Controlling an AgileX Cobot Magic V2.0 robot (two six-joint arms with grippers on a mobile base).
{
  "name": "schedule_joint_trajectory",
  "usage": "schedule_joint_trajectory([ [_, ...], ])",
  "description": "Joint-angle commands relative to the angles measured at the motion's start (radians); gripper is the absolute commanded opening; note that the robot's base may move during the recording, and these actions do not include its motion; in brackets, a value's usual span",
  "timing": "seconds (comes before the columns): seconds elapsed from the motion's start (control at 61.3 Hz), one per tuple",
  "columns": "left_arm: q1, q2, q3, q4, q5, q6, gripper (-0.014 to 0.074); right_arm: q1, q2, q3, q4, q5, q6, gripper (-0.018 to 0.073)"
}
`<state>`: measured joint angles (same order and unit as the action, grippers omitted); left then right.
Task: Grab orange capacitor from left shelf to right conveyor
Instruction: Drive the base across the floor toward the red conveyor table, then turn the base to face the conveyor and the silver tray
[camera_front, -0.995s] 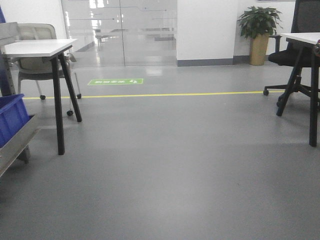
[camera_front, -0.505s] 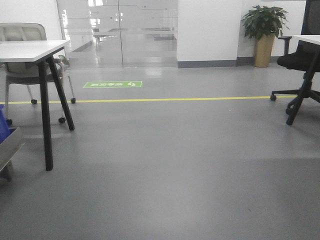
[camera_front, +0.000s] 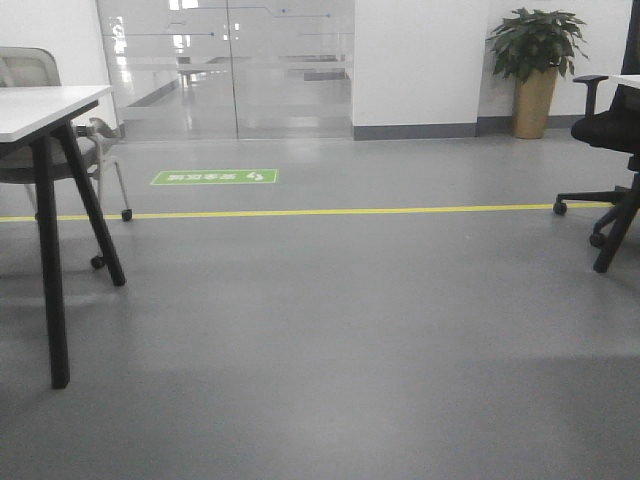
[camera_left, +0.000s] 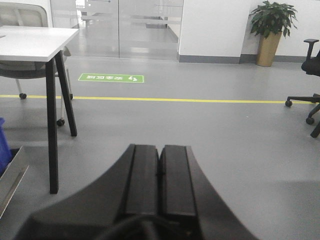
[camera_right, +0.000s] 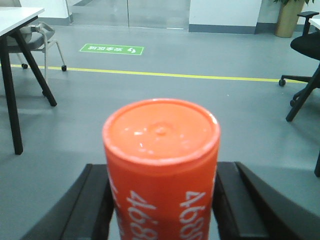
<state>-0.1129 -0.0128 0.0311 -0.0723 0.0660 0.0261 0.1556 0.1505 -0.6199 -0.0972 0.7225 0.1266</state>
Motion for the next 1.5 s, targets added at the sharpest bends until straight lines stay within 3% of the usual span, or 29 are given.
schedule_joint_trajectory([
  [0.0,-0.001,-0.011,-0.005,-0.002,-0.088,-0.002,-0.0127,-0.001,0.013,-0.026,-0.014,-0.085,-0.007,0.0057],
  [1.484,-0.028,-0.011,-0.005,-0.002,-0.090,-0.002,-0.0127,-0.001,0.015,-0.026,-0.014,-0.085,-0.007,0.0057],
])
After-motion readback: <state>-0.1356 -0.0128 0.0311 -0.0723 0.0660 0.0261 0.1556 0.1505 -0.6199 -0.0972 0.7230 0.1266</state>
